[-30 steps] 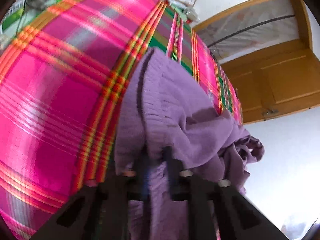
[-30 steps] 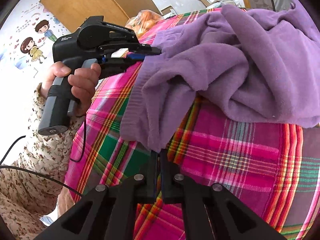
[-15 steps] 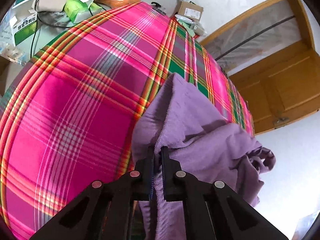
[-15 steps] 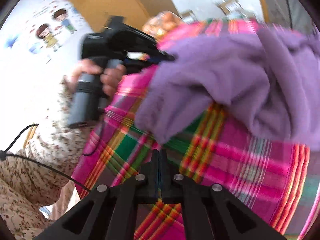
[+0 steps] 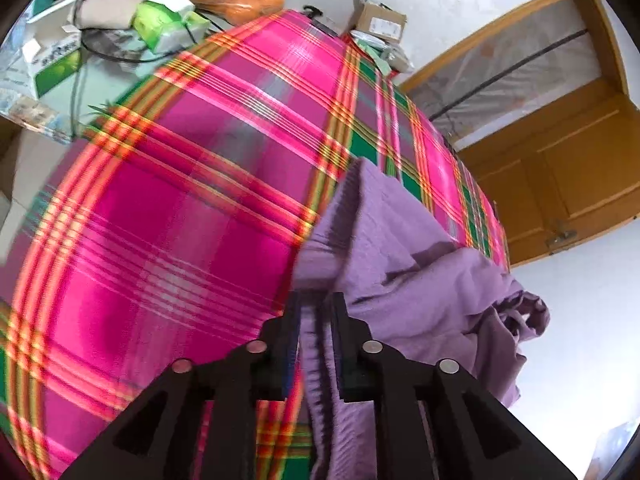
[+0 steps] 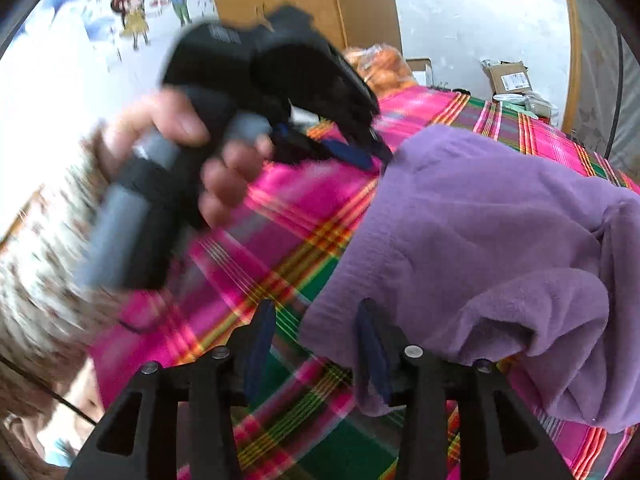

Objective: Fold clothes

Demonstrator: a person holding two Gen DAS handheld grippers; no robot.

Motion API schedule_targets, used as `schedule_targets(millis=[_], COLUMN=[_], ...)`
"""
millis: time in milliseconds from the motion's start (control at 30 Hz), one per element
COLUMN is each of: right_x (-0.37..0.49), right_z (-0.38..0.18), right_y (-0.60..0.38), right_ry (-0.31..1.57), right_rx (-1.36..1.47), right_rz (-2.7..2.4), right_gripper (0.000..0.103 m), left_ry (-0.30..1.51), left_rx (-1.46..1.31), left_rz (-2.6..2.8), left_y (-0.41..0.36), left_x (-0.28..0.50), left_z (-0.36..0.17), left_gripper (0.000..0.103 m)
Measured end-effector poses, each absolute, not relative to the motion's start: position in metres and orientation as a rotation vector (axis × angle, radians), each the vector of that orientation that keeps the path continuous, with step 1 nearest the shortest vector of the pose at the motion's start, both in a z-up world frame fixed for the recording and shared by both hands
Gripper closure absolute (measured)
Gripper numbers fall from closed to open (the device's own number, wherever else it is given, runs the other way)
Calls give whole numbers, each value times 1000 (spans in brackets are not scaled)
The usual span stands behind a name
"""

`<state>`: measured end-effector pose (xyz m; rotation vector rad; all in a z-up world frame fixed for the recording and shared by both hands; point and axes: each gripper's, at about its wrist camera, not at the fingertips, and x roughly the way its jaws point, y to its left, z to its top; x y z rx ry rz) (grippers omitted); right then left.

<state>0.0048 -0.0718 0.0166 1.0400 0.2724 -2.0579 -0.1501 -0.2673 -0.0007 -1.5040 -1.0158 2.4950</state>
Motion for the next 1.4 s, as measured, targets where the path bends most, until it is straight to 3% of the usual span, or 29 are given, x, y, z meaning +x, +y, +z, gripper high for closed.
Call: schedule_targets(millis=[67, 233, 333, 567, 1167, 1267, 1400], right_x=[4, 9, 22, 13, 3, 1, 2], right_z=[11, 8, 6, 5, 8, 9, 10], right_y=[-72, -80, -87, -88, -94, -95, -97], right_ry=[306, 425, 546, 494, 483, 482, 485], right_rx=[1055, 1039, 992, 1020, 1012, 1012, 1011], right_rz=[-2069, -2102, -2134, -2126, -2118, -2118, -2120], right_gripper=[59, 58, 58, 57, 52, 52, 52], left_ry=[-1025, -1123, -1130, -1091, -1369, -1422, -1407], left_rx=[-1497, -1495, -1526, -1524, -1533, -1532, -1470], left_rz=[2516, 2429, 2390, 2389, 1978, 1906, 1965], left_y=[-273, -280, -279, -276, -273, -275, -276], left_x=[-151, -165, -181, -204, -219, -218, -215], left_z=[1, -6, -12, -9, -34, -40, -35], left_gripper=[88, 60, 59, 48, 51, 59, 87])
